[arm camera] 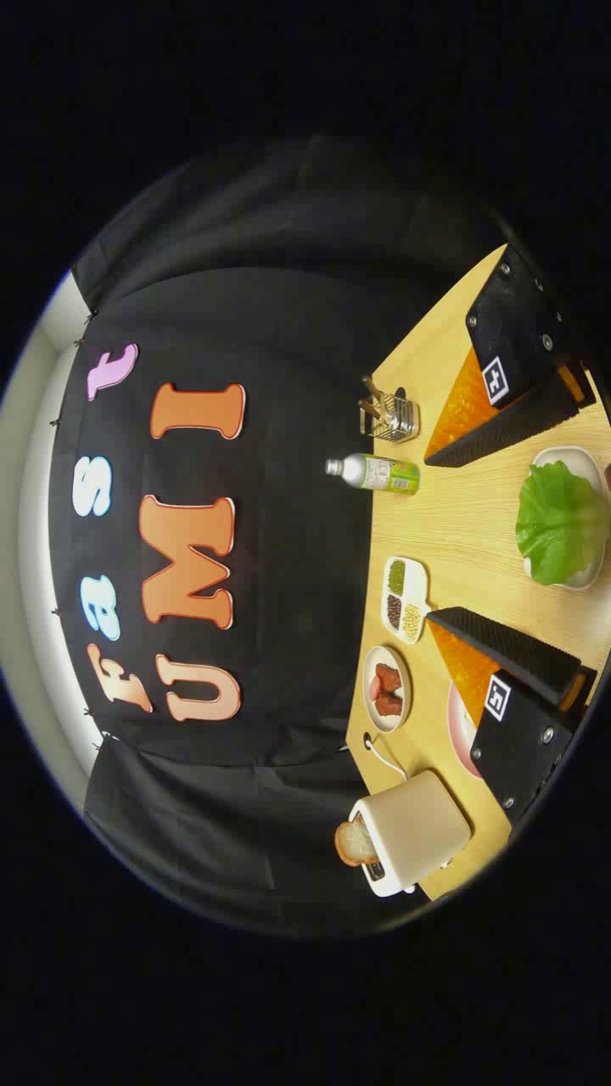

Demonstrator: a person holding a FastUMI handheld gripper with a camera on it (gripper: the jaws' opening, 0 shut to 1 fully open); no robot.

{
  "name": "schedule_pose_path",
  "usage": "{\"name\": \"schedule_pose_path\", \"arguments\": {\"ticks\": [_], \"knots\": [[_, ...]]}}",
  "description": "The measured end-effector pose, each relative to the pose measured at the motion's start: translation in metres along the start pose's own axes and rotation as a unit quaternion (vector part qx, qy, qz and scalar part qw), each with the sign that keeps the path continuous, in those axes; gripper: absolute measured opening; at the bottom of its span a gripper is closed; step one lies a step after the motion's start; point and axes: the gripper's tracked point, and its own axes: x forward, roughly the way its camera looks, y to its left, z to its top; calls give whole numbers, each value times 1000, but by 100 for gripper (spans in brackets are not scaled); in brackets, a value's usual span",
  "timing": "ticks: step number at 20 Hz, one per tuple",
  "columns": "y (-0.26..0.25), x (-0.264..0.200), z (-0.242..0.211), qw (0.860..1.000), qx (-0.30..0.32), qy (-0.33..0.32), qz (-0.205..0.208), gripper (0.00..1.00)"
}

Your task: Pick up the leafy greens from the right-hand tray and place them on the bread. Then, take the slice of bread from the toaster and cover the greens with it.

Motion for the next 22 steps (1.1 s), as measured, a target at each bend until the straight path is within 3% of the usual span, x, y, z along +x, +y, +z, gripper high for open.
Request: {"name": "schedule_pose_path", "arguments": {"ticks": [5, 10, 22], "knots": [[-5, 7, -59, 994, -17, 107, 5, 99], [-3, 16, -129, 974, -31, 221, 31, 95], [-6, 9, -167, 949, -59, 307, 49, 91]]}}
